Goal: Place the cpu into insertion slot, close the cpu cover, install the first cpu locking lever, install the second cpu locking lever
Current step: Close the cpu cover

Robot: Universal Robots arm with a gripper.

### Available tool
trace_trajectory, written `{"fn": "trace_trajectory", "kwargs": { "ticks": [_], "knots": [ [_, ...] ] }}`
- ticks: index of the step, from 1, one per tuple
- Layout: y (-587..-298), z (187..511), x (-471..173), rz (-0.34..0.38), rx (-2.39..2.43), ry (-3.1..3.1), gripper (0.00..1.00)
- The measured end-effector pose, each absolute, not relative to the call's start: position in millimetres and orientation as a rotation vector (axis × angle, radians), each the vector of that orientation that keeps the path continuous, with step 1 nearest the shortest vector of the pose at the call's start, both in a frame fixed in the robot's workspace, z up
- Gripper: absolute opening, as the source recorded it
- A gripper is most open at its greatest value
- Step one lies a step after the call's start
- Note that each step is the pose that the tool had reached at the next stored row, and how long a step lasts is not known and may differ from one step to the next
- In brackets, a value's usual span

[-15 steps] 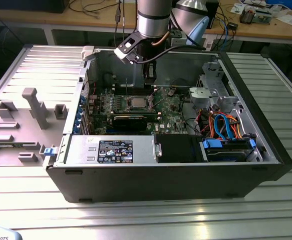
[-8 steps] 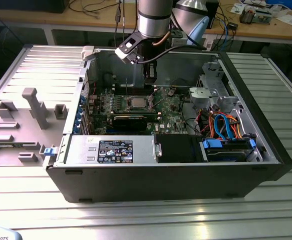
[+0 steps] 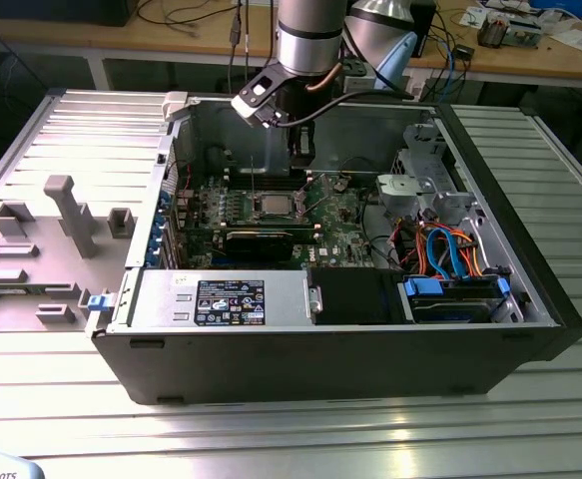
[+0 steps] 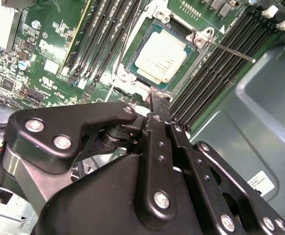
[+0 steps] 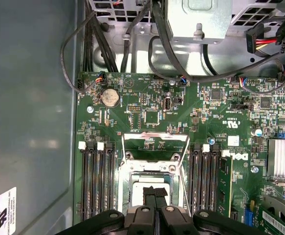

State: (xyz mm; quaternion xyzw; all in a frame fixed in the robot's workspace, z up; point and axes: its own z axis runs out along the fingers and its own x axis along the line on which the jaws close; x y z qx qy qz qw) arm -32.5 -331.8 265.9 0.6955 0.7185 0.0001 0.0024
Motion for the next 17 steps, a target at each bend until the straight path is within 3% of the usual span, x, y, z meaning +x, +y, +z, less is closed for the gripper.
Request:
{"fn": "trace_trajectory", "kwargs": {
  "ticks": [17],
  "knots": [
    [-332,277,-28,-0.001,2.181,2.254,0.11]
  ]
}}
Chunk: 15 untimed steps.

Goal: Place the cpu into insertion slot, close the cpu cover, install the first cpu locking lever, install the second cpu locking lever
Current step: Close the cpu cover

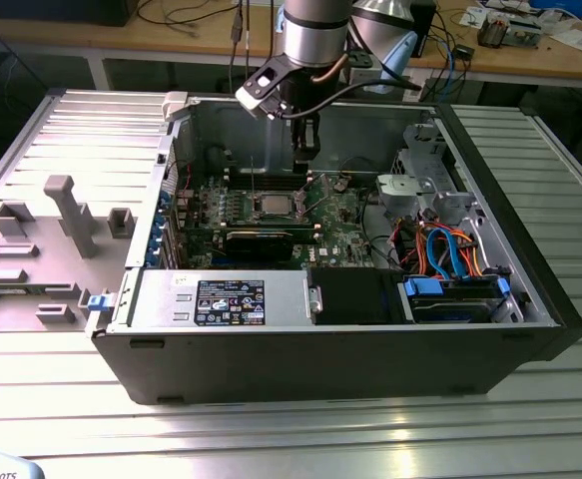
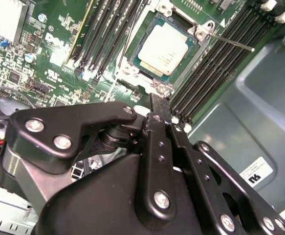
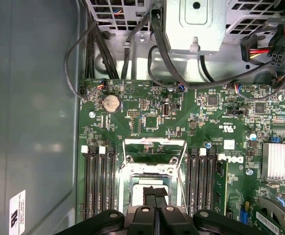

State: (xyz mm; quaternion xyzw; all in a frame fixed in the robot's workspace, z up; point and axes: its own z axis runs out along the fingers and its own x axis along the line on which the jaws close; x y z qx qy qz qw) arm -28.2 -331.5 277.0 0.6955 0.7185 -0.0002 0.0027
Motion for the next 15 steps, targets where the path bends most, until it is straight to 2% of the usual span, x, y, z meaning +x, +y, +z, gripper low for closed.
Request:
{"fn": "trace_trajectory", "kwargs": {
  "ticks": [15],
  "knots": [
    [-331.5,277.1,-26.5,-0.013,2.176,2.248,0.11]
  ]
}}
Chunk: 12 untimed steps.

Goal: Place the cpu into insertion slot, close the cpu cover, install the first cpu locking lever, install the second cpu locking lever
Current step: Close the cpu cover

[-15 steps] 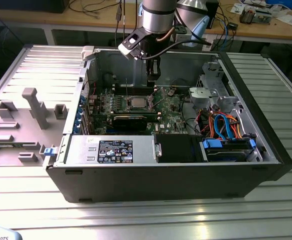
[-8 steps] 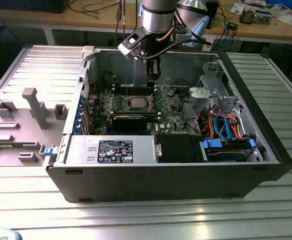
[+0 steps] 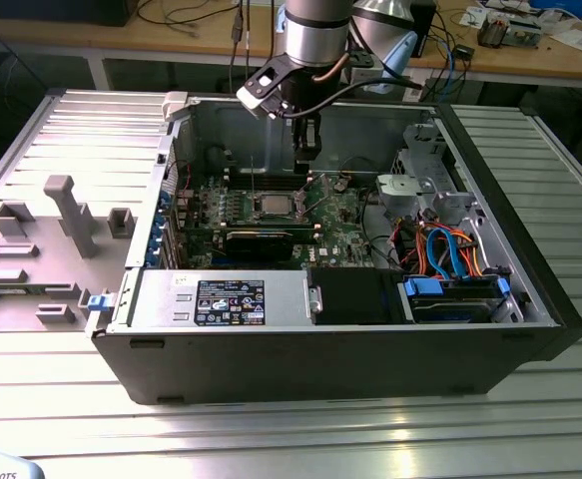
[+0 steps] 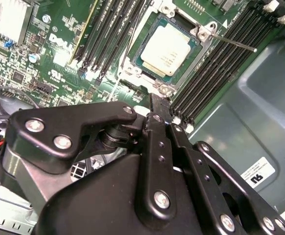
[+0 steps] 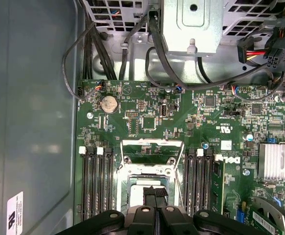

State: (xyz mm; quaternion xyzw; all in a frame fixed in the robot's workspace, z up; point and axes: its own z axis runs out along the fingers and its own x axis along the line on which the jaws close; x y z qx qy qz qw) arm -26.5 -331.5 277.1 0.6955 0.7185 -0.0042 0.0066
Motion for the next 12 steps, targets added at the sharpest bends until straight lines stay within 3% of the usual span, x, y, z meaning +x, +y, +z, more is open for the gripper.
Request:
{"fn": "trace_trajectory", "kwargs": {
  "ticks": [12],
  "knots": [
    [-331.5,276.9,-19.5,-0.015,2.175,2.247,0.11]
  ]
}}
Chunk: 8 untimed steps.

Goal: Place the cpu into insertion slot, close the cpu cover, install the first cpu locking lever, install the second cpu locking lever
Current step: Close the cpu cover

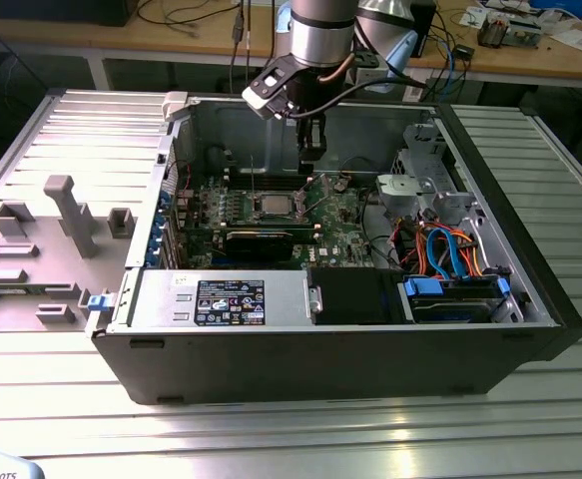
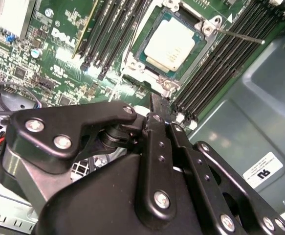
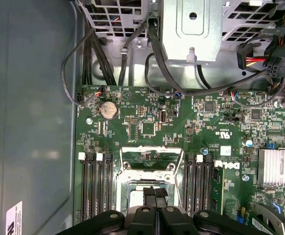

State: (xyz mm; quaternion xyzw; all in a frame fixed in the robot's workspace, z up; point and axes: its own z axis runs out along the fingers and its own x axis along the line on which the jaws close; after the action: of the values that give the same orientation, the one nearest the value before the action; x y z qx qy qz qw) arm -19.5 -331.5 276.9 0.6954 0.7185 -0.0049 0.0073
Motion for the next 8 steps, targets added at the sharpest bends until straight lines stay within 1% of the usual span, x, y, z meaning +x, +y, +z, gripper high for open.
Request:
{"fn": "trace_trajectory", "kwargs": {
  "ticks": [8],
  "knots": [
    [-331.5,276.9,-14.2,-0.015,2.175,2.247,0.11]
  ]
}}
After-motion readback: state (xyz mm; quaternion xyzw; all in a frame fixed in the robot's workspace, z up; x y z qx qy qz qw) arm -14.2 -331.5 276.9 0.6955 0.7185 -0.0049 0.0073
